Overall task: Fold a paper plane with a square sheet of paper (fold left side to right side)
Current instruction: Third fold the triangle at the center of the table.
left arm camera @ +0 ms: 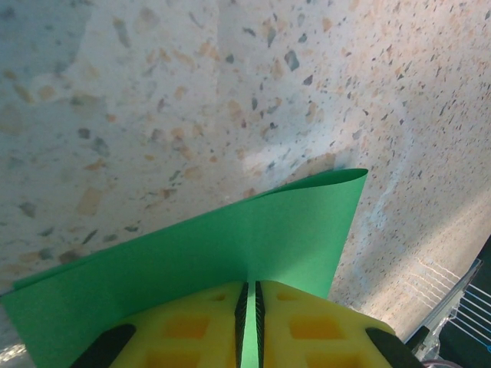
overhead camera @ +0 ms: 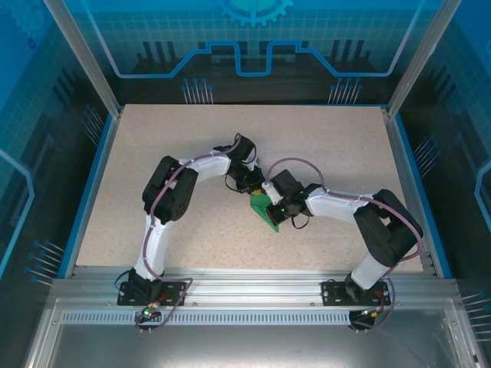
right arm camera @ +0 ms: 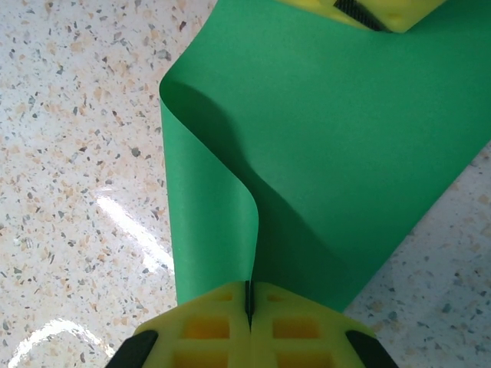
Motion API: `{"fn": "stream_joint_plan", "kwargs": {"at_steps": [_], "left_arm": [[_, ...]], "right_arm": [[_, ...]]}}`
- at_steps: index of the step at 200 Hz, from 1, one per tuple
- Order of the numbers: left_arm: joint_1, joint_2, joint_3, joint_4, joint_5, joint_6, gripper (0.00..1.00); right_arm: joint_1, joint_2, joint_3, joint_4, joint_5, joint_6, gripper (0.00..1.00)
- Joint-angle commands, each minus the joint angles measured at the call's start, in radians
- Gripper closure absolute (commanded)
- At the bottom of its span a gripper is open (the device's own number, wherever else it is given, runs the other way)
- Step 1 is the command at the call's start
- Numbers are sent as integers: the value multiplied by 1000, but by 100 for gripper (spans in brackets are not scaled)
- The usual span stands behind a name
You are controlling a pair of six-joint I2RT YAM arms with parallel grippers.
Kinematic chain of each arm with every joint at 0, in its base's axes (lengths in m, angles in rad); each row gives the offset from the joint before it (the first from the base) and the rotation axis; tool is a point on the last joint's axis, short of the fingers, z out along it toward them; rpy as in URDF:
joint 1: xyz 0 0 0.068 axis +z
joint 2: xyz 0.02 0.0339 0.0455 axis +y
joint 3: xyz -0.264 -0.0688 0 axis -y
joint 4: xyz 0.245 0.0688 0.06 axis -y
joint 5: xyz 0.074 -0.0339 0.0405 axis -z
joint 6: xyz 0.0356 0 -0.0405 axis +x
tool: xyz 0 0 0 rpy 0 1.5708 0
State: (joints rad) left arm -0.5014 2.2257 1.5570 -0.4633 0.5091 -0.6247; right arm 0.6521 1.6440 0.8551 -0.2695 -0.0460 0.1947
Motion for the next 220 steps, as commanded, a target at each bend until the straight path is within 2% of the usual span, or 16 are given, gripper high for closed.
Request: {"fn": "stream_joint_plan", "kwargs": {"at_steps": [1, 151, 220], "left_arm": [[-20, 60, -6, -68, -49, 20, 83], [-25, 62, -12, -66, -53, 18, 84], [-25, 63, -12, -66, -57, 18, 84]], "right_arm": [[-20, 19, 19, -17, -15, 17, 96], [-42, 51, 52, -26, -22, 13, 94], [-41, 3, 3, -30, -16, 28, 93]]}}
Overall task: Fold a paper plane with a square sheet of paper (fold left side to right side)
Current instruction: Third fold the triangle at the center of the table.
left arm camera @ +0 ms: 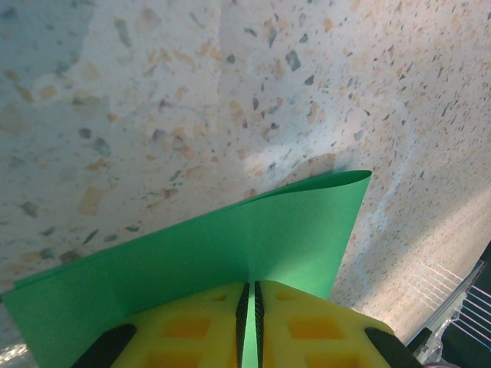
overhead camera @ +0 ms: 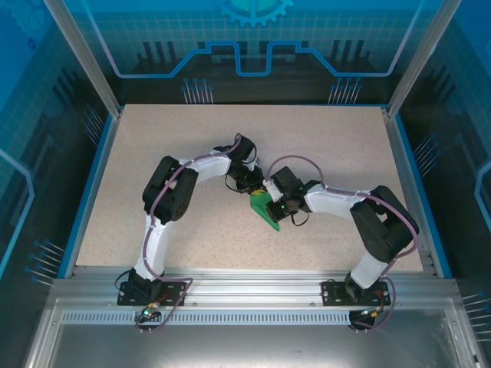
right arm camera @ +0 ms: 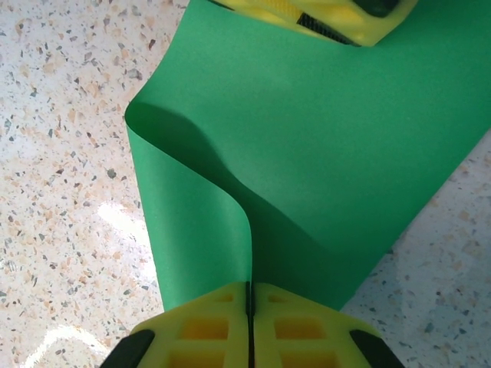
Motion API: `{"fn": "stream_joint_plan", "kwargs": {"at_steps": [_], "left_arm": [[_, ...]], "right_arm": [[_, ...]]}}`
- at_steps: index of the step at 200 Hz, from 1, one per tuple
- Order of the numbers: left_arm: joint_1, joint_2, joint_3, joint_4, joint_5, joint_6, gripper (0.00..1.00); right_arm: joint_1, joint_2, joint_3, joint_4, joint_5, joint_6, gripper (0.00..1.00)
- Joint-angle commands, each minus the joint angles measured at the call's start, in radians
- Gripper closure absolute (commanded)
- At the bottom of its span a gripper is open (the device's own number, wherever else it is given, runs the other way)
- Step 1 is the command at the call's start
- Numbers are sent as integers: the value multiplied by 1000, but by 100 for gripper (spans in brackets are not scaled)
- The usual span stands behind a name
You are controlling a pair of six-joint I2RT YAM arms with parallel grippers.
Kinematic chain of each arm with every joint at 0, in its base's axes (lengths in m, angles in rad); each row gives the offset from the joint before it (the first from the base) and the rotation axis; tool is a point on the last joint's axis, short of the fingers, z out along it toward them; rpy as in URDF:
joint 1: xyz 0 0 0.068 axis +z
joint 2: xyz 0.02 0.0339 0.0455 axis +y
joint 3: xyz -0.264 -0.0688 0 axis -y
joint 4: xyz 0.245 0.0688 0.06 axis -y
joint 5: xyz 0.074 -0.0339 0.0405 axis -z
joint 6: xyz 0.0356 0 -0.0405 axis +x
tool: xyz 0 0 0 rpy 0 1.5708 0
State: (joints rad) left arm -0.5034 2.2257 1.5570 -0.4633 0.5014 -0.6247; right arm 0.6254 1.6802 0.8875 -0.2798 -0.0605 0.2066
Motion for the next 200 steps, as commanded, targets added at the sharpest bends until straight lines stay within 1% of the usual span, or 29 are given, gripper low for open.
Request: {"fn": "stream_joint_plan", "kwargs": {"at_steps": [1, 158, 200], "left_arm": [[-23, 63, -11, -67, -49, 18, 84], [-23, 60, -15, -67, -50, 19, 84], [-24, 59, -15, -66, -50, 19, 84]], "right_arm": [[-15, -34, -30, -19, -1, 16, 93], [-21, -20, -14, -34, 25, 10, 92], [-27, -22, -13, -30, 15, 10, 91]]}}
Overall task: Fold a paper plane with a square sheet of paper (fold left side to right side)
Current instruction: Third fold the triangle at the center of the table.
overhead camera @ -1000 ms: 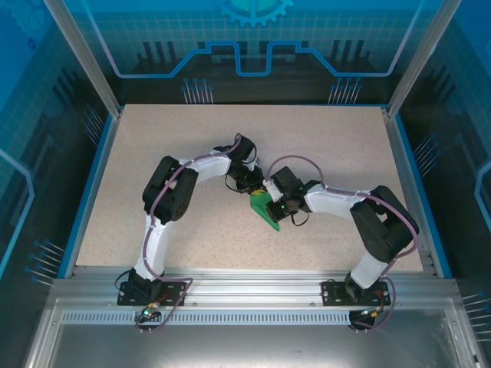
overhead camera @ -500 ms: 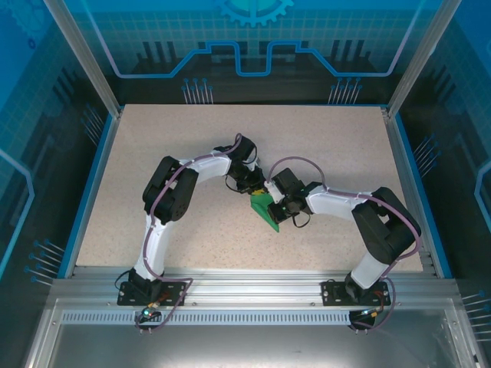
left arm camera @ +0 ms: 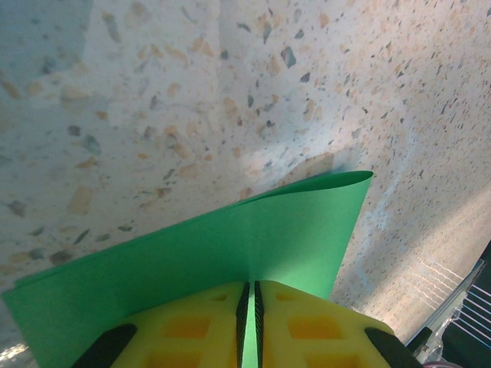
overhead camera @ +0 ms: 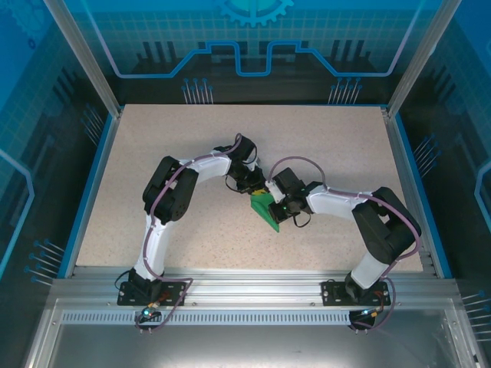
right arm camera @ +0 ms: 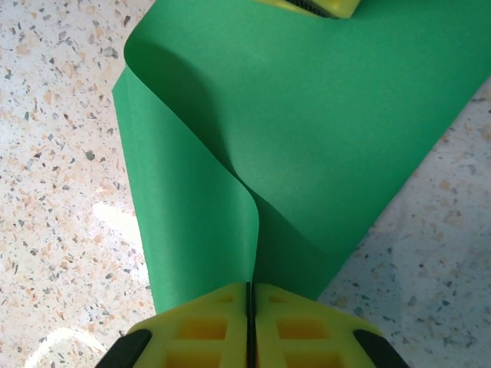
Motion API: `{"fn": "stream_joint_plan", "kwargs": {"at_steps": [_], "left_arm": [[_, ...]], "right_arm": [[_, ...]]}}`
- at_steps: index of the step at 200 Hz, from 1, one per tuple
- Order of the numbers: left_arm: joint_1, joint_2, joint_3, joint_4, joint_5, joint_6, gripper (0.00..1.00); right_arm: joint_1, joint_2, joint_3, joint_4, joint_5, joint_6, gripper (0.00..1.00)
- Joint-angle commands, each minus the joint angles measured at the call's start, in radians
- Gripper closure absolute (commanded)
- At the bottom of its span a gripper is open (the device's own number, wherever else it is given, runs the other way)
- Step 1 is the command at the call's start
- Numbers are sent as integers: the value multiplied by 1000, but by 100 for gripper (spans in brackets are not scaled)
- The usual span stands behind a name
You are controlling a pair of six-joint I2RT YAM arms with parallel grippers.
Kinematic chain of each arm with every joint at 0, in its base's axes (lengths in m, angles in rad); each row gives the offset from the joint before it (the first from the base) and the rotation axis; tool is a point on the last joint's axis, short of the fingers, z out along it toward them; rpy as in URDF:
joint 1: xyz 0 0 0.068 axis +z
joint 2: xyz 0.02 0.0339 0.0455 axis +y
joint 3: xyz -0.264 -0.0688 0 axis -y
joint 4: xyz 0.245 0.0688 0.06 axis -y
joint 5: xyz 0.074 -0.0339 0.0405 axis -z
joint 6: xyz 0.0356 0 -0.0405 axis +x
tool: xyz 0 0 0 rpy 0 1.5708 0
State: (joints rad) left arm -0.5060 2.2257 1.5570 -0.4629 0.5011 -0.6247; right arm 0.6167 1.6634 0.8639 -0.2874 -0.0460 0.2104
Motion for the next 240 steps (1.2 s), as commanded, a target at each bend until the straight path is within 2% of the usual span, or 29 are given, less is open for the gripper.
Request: {"fn": "stream_joint_plan", "kwargs": {"at_steps": [1, 179, 240], "left_arm": [[-21, 59, -15, -66, -50, 18, 84], [-21, 49, -17, -63, -45, 16, 84], [-5, -9, 23, -112, -47, 43, 78]], "right_arm": [[-17, -4, 11, -22, -1, 7, 91], [-15, 53, 39, -20, -36, 26, 90], [-17, 79, 30, -44, -22, 38, 90]]}}
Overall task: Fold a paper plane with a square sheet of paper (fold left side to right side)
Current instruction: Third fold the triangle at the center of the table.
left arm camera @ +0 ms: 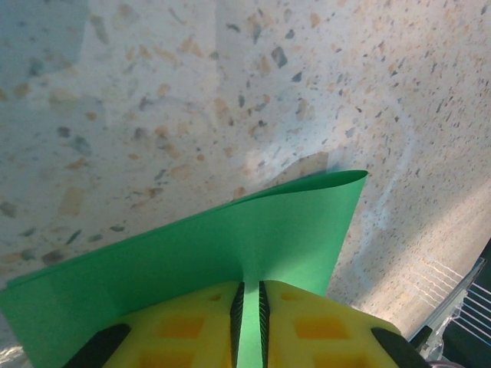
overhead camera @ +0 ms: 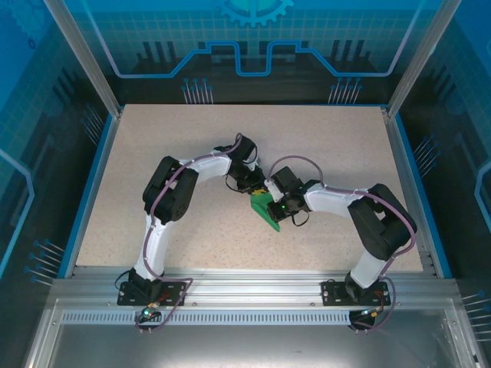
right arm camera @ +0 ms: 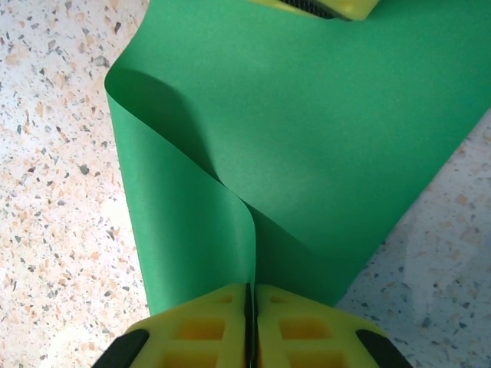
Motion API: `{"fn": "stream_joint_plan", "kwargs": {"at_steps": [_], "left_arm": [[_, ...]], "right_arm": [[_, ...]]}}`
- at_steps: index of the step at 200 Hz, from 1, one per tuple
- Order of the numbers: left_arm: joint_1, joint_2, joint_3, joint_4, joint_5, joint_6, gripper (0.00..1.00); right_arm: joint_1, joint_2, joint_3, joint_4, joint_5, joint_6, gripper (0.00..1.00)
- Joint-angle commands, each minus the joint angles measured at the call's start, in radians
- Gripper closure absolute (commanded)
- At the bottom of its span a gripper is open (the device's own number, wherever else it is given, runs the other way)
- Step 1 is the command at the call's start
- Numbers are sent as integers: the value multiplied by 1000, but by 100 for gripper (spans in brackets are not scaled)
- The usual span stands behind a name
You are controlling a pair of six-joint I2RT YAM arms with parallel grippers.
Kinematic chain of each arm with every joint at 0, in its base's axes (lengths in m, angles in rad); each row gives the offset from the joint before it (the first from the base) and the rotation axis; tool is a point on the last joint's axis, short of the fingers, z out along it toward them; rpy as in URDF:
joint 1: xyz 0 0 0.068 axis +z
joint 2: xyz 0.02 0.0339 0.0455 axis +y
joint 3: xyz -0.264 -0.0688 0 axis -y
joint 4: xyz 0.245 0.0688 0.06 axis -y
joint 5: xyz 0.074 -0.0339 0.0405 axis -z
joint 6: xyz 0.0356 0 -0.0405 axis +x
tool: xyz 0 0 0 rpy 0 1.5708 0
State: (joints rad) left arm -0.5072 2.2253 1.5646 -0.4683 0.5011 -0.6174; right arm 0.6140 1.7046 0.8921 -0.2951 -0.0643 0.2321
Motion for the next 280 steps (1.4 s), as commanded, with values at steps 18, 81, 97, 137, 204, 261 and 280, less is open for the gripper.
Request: {"fn": "stream_joint_plan", "kwargs": {"at_steps": [18, 81, 97, 137, 204, 261, 280], "left_arm": [[15, -42, 32, -135, -46, 50, 75], [98, -177, -19, -176, -65, 95, 74], [102, -225, -83, -143, -54, 79, 76], [55, -313, -263, 20, 84, -29, 81], [-29, -269, -315, 102, 105, -136, 83], [-47, -200, -294, 84, 75, -137, 85], [-45, -189, -306, 91, 65, -138, 85]], "right_arm": [[-15, 42, -2, -36, -7, 18, 90], [-14, 49, -7, -22, -37, 11, 90], [-15, 49, -7, -21, -38, 10, 90], [-14, 60, -2, -19, -45, 10, 90], [-14, 55, -7, -18, -40, 15, 90], [-15, 52, -7, -19, -37, 16, 90], [-15, 50, -7, -17, -38, 16, 90]]}}
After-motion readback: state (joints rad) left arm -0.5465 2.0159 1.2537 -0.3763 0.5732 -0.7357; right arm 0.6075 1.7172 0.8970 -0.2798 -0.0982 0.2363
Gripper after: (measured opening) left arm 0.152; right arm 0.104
